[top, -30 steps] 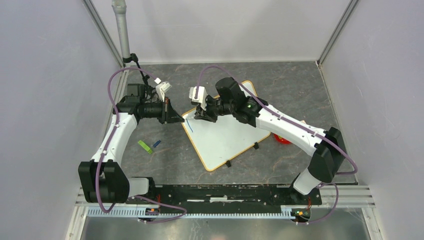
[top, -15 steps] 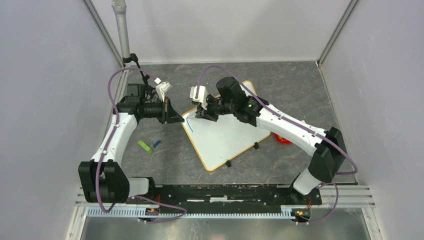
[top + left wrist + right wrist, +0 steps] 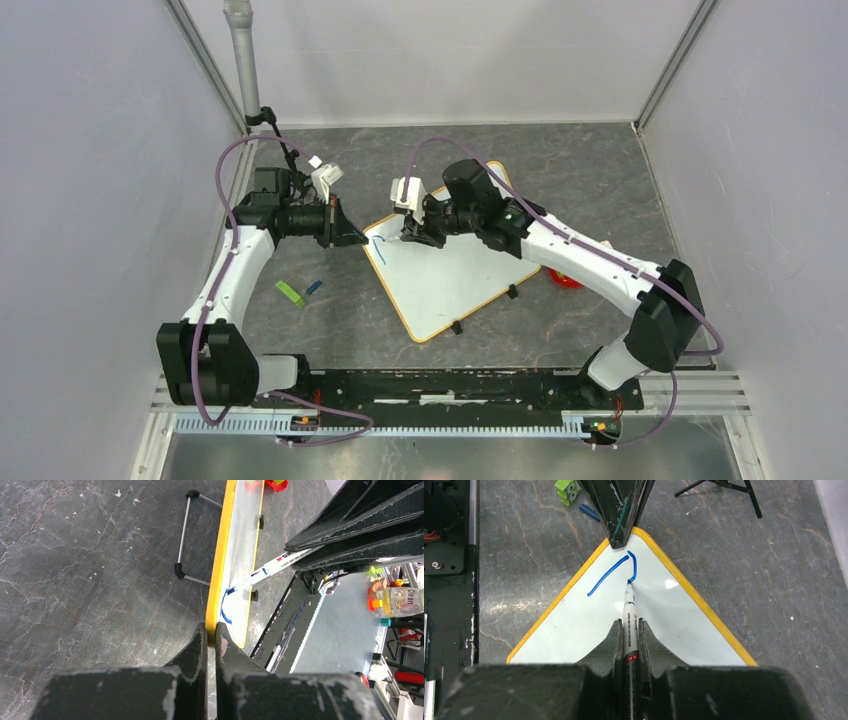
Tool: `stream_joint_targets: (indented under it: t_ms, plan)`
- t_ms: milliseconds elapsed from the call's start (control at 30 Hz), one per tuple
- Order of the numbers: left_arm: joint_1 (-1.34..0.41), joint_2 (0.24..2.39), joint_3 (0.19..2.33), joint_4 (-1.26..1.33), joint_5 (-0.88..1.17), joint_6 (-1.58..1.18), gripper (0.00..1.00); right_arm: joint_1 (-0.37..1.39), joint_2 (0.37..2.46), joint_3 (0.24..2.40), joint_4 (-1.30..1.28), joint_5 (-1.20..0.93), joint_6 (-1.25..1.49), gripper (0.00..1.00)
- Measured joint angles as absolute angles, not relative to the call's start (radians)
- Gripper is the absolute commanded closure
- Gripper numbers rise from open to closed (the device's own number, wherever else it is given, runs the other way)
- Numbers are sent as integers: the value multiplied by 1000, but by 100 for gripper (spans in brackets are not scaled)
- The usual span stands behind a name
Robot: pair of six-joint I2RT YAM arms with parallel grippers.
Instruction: Write a sentence on the whiteboard
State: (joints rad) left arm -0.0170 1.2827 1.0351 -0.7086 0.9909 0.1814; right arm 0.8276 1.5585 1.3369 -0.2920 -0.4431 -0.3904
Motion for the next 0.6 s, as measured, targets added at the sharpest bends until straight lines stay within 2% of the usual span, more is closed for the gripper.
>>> stream_joint_targets:
  t_ms: [600]
  plan:
    - [-16, 1282, 1034, -708, 996, 181, 98, 858, 1559, 1327, -297, -465, -384, 100]
